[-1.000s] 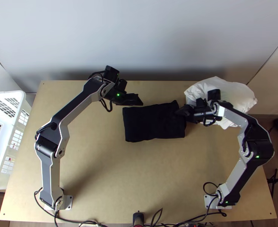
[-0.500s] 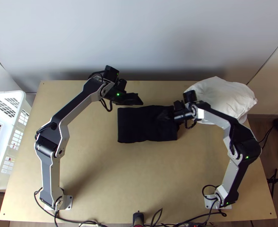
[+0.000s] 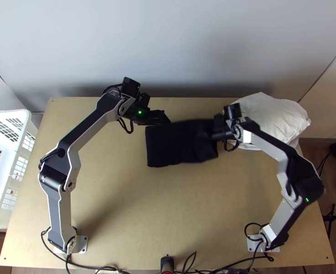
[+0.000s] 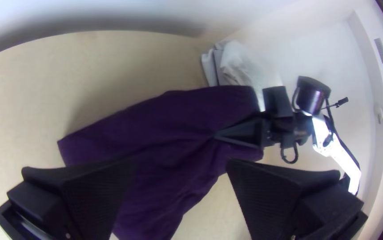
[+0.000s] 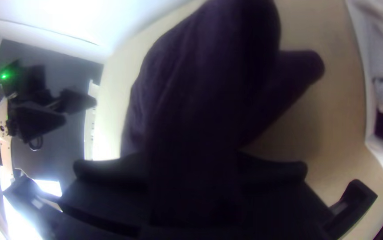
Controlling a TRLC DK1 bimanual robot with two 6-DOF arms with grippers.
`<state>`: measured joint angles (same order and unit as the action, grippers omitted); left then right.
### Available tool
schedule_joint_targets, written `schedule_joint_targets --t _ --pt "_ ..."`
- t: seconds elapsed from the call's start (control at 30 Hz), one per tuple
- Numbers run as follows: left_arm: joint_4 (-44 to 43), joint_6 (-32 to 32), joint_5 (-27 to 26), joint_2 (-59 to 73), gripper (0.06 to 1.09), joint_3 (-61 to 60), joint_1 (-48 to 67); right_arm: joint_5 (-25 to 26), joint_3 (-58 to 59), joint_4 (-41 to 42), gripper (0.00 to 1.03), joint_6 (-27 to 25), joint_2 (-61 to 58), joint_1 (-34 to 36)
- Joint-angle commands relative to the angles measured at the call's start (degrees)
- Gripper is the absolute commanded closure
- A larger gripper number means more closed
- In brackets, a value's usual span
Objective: Fold the t-shirt
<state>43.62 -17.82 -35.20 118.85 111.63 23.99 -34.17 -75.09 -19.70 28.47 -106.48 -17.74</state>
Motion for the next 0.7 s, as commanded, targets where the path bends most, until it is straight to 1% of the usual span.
schedule_joint_targets --t 0.0,0.07,0.27,0.37,0.53,0.67 --pt "-0.11 -0.02 -0.13 -0.90 0.11 -0.01 -0.61 9.12 -4.01 2.74 1.00 0.62 9.53 -2.83" --pt "-0.20 -0.11 -0.13 -0.99 0.11 -0.01 -0.61 9.39 -6.47 2.48 1.00 1.15 10.76 -3.18" --pt "-0.46 -0.54 -0.13 -1.34 0.11 -0.01 -0.52 9.48 -15.44 -3.59 1.00 1.85 9.80 -3.01" --pt "-0.46 -0.54 -0.13 -1.43 0.11 -0.01 -0.61 9.56 -20.18 -4.91 1.00 2.91 9.36 -2.57" --pt "-0.46 -0.54 -0.13 -1.60 0.11 -0.01 -0.78 9.56 -31.61 -9.48 1.00 3.26 5.49 0.86" --pt "-0.46 -0.54 -0.13 -1.78 0.11 -0.10 -0.78 8.95 -42.68 -16.16 1.00 3.00 0.04 5.34"
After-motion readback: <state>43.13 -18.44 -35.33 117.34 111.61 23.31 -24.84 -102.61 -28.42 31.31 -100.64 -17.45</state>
